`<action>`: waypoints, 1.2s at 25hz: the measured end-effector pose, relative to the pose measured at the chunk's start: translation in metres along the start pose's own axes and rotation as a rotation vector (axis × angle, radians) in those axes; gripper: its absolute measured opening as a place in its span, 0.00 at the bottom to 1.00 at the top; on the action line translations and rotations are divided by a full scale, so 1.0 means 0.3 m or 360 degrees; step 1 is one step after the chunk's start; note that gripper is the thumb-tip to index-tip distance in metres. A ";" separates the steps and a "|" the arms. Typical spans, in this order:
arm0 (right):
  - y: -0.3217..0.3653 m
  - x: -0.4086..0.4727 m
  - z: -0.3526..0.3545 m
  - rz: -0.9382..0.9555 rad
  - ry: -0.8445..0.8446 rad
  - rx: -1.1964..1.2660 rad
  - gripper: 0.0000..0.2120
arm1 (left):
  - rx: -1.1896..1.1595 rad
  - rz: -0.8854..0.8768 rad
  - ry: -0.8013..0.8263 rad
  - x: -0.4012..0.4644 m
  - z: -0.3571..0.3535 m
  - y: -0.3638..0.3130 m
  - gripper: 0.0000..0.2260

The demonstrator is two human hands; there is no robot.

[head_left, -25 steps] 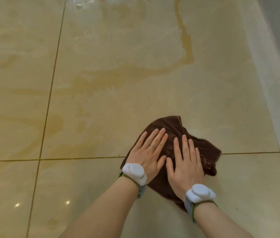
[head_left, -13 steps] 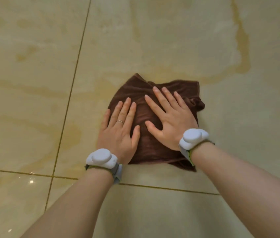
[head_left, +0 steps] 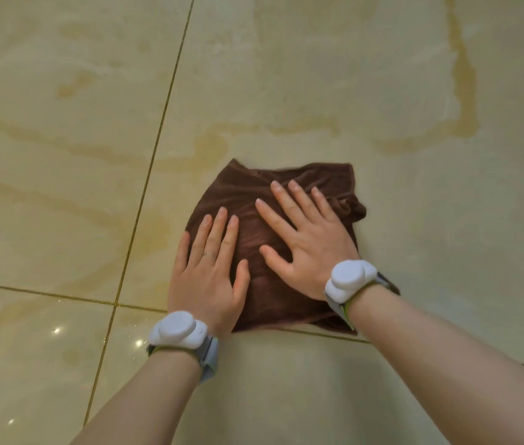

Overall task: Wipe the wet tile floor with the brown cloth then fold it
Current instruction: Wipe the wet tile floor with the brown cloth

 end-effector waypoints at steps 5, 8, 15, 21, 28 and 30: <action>0.189 -0.219 -0.098 0.0081 0.0047 0.0076 0.34 | 0.0095 0.0047 0.0047 -0.314 -0.028 0.030 0.30; 0.201 -0.251 -0.104 0.0070 0.0065 0.0079 0.33 | 0.0177 -0.0088 0.0005 -0.306 0.006 -0.009 0.30; 0.115 -0.105 -0.068 0.0080 0.0031 0.0036 0.32 | 0.0060 -0.0260 -0.0005 -0.060 -0.027 -0.009 0.31; -0.004 0.280 -0.001 0.0057 -0.0037 -0.0013 0.32 | 0.0015 -0.0051 -0.0096 0.303 -0.001 0.072 0.32; 0.001 0.511 0.017 0.0116 0.0052 -0.0084 0.32 | -0.0043 -0.0034 -0.0130 0.476 0.012 0.196 0.32; 0.059 0.475 -0.001 0.0179 0.0070 -0.0093 0.32 | -0.0048 -0.0004 -0.0128 0.406 0.011 0.228 0.31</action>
Point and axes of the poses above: each hand's wrist, its own x-axis towards the middle knuckle, its own z-axis out of the back of the hand, y = z × x, the point moved 8 cm from there along x, towards the middle knuckle, and after that the axes turned 13 degrees about x, right-handed, at the moved point
